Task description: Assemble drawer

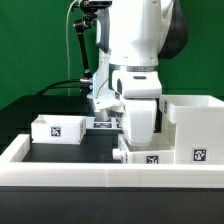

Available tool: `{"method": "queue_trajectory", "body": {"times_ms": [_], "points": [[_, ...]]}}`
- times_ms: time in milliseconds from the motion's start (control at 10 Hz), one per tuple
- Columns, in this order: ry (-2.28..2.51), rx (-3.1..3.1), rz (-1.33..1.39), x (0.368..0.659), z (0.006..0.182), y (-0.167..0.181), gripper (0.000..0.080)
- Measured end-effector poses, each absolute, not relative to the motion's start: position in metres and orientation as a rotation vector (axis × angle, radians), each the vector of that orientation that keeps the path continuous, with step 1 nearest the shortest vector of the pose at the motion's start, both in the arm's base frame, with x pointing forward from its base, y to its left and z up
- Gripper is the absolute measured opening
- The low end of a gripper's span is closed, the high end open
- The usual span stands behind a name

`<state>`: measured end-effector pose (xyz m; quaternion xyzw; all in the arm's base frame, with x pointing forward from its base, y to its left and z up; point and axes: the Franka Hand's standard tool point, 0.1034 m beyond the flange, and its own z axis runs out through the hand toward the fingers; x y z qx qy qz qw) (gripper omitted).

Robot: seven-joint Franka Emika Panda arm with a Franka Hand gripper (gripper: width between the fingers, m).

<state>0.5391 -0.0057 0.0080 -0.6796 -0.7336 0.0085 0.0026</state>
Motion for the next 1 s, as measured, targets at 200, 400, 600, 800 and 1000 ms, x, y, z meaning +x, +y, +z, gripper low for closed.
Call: {"method": "queue_trajectory", "body": {"times_ms": [200,400,600,800,1000], "points": [[-2.300,-2.134,0.024,0.540,0.009,0.000,0.0042],[-2.291,-2.147,0.017,0.543,0.009,0.010,0.0042],[-2.273,-2.167,0.015,0.544,0.009,0.012,0.0042],[-2.272,-2.169,0.015,0.543,0.009,0.011,0.0042],[-2.267,-2.171,0.019,0.543,0.009,0.009,0.0236]]}}
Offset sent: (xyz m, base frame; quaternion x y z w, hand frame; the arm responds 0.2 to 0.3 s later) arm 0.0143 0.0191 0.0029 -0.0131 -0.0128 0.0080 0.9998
